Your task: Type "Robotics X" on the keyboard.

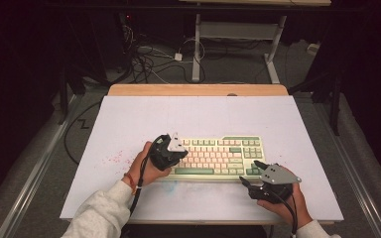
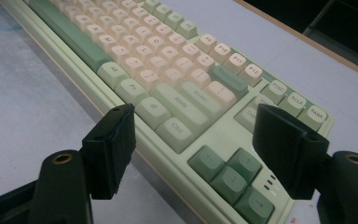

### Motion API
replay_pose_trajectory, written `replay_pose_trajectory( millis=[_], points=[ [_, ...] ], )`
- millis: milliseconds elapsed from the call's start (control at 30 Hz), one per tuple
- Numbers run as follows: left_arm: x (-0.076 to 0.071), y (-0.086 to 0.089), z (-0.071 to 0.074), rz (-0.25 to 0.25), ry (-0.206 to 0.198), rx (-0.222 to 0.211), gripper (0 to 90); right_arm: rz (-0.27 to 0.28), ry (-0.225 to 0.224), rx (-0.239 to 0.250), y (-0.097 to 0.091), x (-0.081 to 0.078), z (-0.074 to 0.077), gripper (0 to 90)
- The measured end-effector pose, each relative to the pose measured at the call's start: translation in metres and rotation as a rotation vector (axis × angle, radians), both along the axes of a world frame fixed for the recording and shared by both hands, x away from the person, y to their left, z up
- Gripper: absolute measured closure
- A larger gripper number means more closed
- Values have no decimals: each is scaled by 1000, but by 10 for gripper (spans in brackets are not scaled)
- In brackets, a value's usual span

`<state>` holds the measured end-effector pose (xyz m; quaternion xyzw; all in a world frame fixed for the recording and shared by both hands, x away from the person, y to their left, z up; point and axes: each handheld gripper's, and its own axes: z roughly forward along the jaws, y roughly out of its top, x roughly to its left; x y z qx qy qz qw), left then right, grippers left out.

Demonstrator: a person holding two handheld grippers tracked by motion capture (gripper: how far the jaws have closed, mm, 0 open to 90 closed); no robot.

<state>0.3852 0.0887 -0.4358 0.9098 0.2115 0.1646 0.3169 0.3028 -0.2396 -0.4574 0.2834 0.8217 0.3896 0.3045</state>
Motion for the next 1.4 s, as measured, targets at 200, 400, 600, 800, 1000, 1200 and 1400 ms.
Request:
replay_pose_trajectory(
  millis=[200, 400, 600, 800, 1000, 1200, 1400],
  points=[
    [9, -11, -5, 4, 11, 34, 878, 6, 4, -7, 0, 0, -1, 306],
    [13, -18, -8, -3, 9, 56, 877, 8, 6, -10, 1, 0, -2, 309],
    [18, -23, -10, 0, 15, 79, 876, 9, 1, -11, 1, 0, -2, 314],
    [18, -25, -8, 4, 5, 77, 874, 9, 8, -13, 1, 0, -3, 313],
    [17, -28, -12, -3, 9, 110, 874, 10, 12, -18, 1, 0, -4, 313],
    [13, -20, 0, 3, -31, 41, 865, 6, 8, -14, 0, 0, -3, 313],
    [8, -14, 6, -3, -52, 22, 850, 4, 6, -15, 0, 0, -2, 314]
  ],
)
